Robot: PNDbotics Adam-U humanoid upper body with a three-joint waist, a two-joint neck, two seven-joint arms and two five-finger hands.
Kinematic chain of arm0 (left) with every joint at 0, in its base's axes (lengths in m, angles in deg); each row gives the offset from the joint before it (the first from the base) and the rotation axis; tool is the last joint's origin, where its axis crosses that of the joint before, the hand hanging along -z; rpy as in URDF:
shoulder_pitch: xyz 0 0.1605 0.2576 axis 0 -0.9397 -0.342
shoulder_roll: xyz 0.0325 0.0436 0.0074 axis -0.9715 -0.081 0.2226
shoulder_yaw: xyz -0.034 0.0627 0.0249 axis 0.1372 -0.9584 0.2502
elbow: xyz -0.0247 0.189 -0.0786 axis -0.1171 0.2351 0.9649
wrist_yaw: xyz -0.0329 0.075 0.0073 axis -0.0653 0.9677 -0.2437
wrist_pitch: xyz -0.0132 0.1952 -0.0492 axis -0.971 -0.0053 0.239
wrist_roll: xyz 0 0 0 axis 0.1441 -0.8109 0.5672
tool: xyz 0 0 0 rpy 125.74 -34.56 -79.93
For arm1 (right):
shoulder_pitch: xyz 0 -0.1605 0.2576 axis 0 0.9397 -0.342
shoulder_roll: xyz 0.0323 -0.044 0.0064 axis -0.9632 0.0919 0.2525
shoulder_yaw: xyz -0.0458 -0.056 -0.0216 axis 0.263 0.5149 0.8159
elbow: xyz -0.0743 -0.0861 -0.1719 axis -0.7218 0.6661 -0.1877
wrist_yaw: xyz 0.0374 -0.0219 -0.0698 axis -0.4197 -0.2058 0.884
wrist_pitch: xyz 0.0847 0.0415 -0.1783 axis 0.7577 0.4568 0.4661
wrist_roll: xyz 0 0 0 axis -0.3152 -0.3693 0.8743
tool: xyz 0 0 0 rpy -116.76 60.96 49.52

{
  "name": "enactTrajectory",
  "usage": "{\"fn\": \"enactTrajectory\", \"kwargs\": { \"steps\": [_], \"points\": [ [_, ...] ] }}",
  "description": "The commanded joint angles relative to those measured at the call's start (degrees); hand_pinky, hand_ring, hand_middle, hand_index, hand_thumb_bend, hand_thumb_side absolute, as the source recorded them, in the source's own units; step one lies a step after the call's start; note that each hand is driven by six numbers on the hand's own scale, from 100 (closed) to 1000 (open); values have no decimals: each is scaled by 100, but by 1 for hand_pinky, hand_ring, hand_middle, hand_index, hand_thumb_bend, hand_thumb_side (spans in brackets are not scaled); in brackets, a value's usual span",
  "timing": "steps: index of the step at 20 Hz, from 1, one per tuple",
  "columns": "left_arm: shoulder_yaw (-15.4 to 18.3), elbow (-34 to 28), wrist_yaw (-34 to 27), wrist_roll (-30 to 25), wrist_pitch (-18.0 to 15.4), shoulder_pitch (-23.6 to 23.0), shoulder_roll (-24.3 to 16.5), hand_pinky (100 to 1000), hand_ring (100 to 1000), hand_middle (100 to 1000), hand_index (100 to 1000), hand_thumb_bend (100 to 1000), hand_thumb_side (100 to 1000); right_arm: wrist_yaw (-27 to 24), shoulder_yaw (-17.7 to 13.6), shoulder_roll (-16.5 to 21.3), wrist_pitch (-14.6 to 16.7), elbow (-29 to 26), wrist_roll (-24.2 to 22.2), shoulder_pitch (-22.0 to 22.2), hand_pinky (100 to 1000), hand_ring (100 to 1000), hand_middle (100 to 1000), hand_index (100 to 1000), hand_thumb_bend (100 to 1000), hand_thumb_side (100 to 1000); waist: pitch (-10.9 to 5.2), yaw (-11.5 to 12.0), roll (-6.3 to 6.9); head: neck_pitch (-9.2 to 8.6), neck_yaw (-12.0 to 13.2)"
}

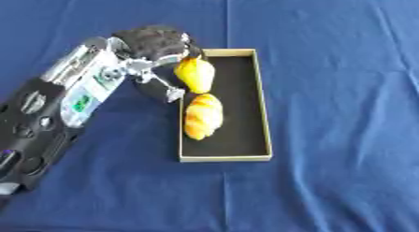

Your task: Pick up objects on the table and place them in the box.

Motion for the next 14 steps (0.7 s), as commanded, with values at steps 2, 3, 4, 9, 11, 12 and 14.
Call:
{"fn": "enactTrajectory", "kwargs": {
  "steps": [2, 3, 4, 9, 11, 12, 14],
  "points": [
    [112, 215, 280, 325, -121, 50, 151, 748, 674, 660, 854, 100, 149, 52, 21, 17, 1220, -46, 1268, 0, 787, 886, 807, 916, 100, 680, -90, -24, -25, -62, 30],
    [112, 257, 330, 379, -154, 41, 182, 755, 694, 686, 873, 100, 154, 56, 25, 11, 1220, -46, 1268, 1, 787, 886, 807, 916, 100, 680, -90, -26, -27, -60, 28],
    [110, 282, 375, 424, -187, 36, 200, 766, 729, 727, 912, 100, 157, 65, 34, 2, 1215, -46, 1268, 5, 787, 886, 807, 916, 100, 683, -91, -25, -28, -54, 22],
    [117, 219, 684, 631, -251, 37, 190, 813, 857, 857, 1000, 100, 235, 136, 150, -114, 1110, -46, 1268, 34, 786, 888, 808, 922, 100, 712, -97, 8, -12, -57, -21],
    [122, 167, 894, 699, -211, 37, 167, 834, 893, 883, 1000, 185, 408, 168, 201, -158, 1058, -46, 1268, 48, 786, 888, 808, 924, 100, 720, -99, 15, -7, -50, -22],
    [131, 149, 998, 731, -190, 33, 160, 848, 912, 894, 1000, 245, 532, 184, 227, -172, 1034, -46, 1268, 55, 786, 889, 808, 924, 100, 725, -100, 16, -6, -45, -23],
    [148, 120, 1140, 773, -168, 28, 147, 853, 926, 897, 1000, 317, 645, 233, 271, -184, 995, -46, 1268, 68, 786, 888, 808, 924, 100, 725, -104, 17, -5, -46, -33]
  ]
}}
